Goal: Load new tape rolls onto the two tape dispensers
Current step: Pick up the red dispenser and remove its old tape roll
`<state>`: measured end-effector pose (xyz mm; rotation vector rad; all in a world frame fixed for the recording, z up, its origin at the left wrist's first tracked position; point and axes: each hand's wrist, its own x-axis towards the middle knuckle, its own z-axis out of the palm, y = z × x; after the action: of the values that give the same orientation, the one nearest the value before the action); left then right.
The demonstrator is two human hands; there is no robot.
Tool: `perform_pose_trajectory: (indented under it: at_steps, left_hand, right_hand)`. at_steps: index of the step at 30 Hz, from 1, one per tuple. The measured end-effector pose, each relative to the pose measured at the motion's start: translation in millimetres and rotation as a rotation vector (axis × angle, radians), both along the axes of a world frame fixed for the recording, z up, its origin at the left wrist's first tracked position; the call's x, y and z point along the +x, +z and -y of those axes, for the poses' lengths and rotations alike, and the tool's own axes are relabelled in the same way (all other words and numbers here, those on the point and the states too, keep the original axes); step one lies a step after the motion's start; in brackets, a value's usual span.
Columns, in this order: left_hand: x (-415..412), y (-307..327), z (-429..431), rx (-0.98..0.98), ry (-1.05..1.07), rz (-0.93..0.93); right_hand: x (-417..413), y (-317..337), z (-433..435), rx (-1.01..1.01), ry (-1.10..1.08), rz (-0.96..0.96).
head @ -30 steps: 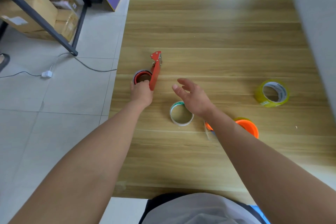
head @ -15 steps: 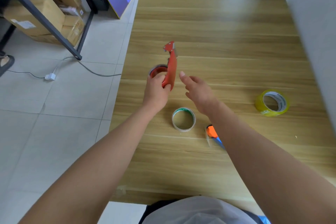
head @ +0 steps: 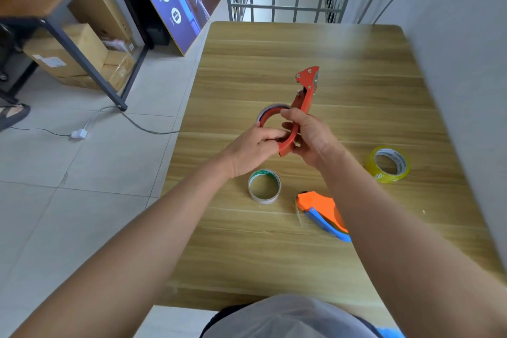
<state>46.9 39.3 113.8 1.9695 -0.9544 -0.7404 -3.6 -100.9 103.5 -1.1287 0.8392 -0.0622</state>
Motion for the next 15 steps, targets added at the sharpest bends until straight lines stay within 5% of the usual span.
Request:
perform_pose_trajectory:
  at_steps: [15]
  left_hand:
    - [-9, -11, -8, 0.115, -0.012, 0.336]
  right_hand:
    - [-51, 12, 12, -0.131, 0.267, -0.025]
